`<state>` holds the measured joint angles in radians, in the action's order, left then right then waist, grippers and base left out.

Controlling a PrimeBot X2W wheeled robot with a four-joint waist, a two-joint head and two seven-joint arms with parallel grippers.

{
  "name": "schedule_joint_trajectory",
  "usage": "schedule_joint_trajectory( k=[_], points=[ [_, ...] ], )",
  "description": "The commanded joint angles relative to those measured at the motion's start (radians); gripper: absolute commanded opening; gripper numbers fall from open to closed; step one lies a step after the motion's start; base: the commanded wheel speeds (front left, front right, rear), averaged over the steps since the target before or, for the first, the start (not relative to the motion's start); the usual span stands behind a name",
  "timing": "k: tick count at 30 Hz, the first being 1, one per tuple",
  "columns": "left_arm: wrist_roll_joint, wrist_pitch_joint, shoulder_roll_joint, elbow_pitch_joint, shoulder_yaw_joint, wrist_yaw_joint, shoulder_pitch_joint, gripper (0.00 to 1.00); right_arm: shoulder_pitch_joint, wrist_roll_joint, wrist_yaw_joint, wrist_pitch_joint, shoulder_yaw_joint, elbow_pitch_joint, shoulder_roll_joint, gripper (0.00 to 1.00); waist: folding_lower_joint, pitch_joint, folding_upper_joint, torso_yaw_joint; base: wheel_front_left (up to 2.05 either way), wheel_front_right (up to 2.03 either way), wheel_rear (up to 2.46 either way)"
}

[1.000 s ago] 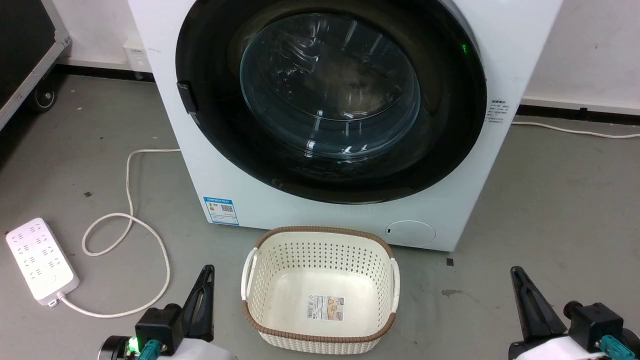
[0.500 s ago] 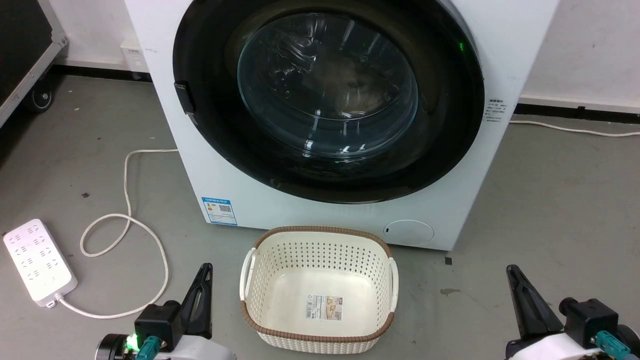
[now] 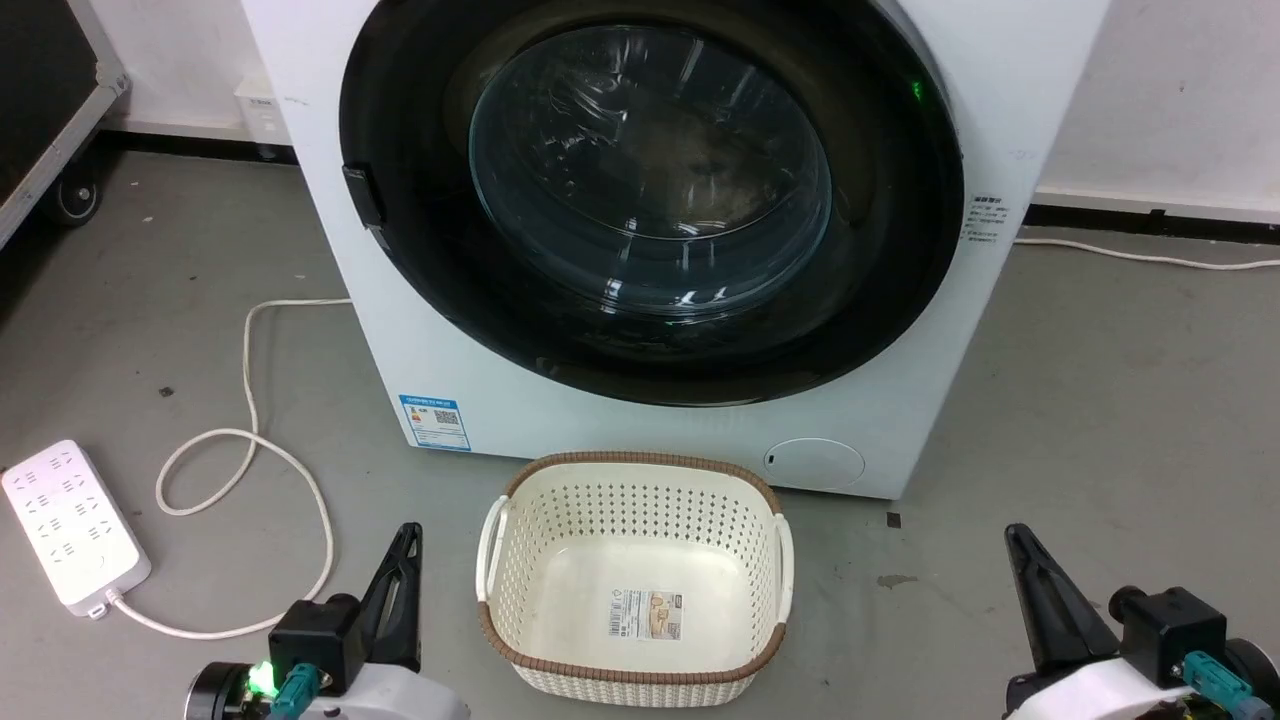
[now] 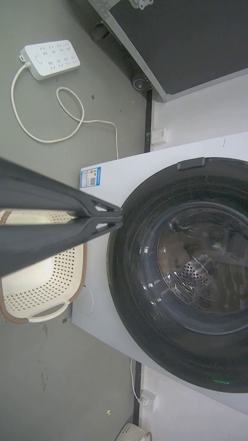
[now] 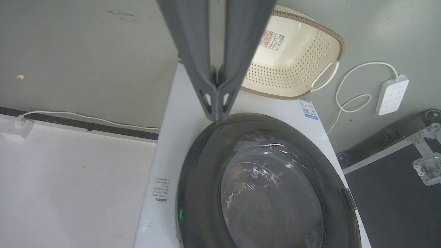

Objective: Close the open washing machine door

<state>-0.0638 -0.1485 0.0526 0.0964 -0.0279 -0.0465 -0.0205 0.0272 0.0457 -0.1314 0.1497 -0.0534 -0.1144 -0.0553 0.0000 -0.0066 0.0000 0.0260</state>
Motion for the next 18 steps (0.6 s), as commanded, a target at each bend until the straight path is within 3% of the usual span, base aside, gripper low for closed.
schedule_joint_trajectory(
  k=[1,18],
  points=[
    [0.005,0.006,-0.001,-0.007,0.002,0.007,0.009,0.0,-0.009,-0.006,0.0,-0.006,0.003,0.011,0.002,0.0,0.0,0.0,0.0,0.0,0.0,0.0,0.0],
    [0.021,0.045,-0.001,-0.032,0.009,0.018,0.012,0.0,-0.014,-0.017,0.0,-0.045,0.017,0.039,0.003,0.0,0.0,0.002,0.0,-0.007,0.0,0.0,0.0]
  ],
)
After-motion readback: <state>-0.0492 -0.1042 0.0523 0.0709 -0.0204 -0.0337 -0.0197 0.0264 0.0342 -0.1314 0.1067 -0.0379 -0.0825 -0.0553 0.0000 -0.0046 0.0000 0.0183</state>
